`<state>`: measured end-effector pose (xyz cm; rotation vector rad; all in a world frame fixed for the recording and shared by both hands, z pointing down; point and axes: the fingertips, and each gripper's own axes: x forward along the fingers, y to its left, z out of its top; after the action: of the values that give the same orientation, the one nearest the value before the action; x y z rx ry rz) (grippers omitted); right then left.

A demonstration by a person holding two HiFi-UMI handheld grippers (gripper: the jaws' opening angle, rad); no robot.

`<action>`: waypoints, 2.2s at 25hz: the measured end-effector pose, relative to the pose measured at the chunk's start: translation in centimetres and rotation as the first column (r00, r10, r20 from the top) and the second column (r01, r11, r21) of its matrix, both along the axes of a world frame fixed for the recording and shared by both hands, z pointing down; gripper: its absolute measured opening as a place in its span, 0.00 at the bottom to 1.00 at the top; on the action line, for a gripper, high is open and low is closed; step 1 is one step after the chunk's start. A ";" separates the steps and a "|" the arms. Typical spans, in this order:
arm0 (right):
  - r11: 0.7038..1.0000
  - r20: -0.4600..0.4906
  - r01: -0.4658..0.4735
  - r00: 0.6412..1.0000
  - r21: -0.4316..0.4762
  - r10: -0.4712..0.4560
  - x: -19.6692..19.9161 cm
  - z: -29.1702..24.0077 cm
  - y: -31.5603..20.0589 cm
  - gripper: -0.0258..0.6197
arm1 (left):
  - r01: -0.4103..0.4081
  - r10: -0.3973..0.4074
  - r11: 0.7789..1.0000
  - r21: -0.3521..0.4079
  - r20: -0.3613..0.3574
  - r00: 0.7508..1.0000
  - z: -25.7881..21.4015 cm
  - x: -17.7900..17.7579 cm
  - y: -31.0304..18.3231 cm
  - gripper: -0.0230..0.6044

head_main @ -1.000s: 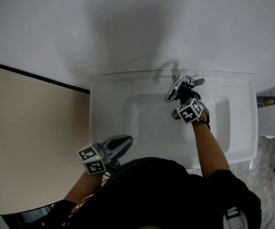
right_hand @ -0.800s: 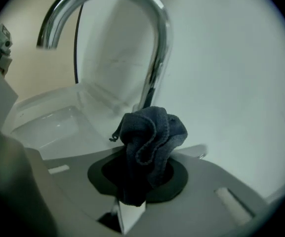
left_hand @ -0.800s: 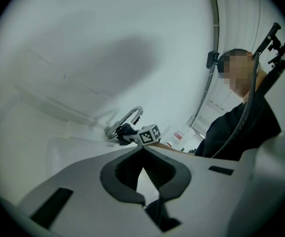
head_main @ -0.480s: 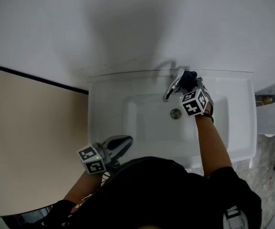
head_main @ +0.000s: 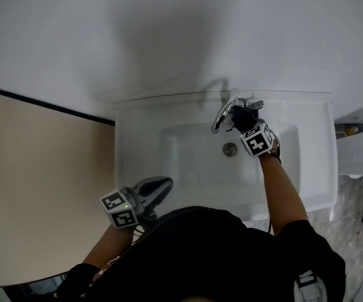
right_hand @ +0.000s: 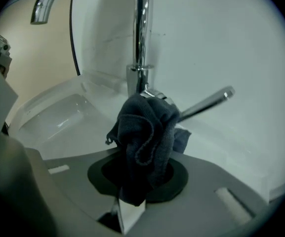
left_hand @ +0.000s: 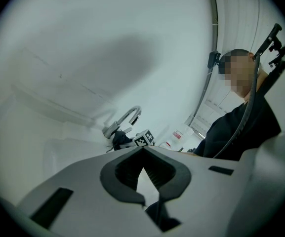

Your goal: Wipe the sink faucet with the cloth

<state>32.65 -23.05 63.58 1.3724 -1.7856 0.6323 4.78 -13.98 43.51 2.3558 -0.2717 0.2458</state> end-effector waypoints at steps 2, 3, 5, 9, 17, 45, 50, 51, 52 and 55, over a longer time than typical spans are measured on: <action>0.998 0.003 -0.007 1.000 0.055 0.007 0.1 -1.8 0.7 0.14 | 0.002 -0.002 1.000 -0.001 -0.002 1.000 -0.1 -0.1 0.0 0.03; 0.994 -0.028 0.011 1.000 0.113 -0.008 0.0 -4.1 0.2 0.14 | 0.002 -0.002 1.000 -0.001 -0.003 1.000 -0.1 -0.1 -0.1 0.03; 0.976 -0.174 0.107 0.982 0.189 -0.074 -0.4 -8.4 -1.3 0.14 | 0.003 -0.003 1.000 0.000 -0.001 1.000 0.2 -0.3 -0.3 0.03; 0.918 -0.583 0.390 0.732 -0.065 -0.352 0.9 -9.2 -3.9 0.14 | -0.014 0.014 1.000 0.003 -0.012 1.000 0.4 0.5 0.1 0.03; 0.754 -0.615 0.427 0.439 -0.499 -0.655 2.9 -5.3 -4.7 0.14 | -0.003 0.003 1.000 -0.004 -0.045 0.999 0.6 -0.3 -0.4 0.03; 0.986 0.032 0.014 0.999 0.165 -0.019 5.4 -7.2 -2.4 0.14 | -0.027 0.027 0.999 -0.045 -0.004 1.000 1.5 1.3 -0.5 0.03; 0.983 -0.083 0.124 0.990 0.135 -0.114 4.5 -7.3 -2.6 0.14 | -0.063 0.063 0.997 -0.048 0.004 0.998 2.1 2.2 -0.2 0.03; 0.982 -0.103 0.145 0.986 0.120 -0.133 4.5 -6.9 -2.6 0.14 | -0.070 0.070 0.996 -0.048 0.006 0.998 2.2 2.5 -0.2 0.03; 0.981 -0.123 0.164 0.981 0.101 -0.152 4.5 -6.3 -2.7 0.14 | -0.077 0.077 0.996 -0.046 0.012 0.997 2.2 2.7 -0.2 0.03; 0.979 -0.141 0.195 0.973 0.062 -0.185 4.4 -4.0 -2.9 0.14 | -0.091 0.092 0.995 -0.043 0.027 0.995 2.2 3.0 0.0 0.03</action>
<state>37.06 -25.93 59.57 1.2432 -1.8199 0.3650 7.79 -13.94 45.76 2.3281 -0.1713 0.3273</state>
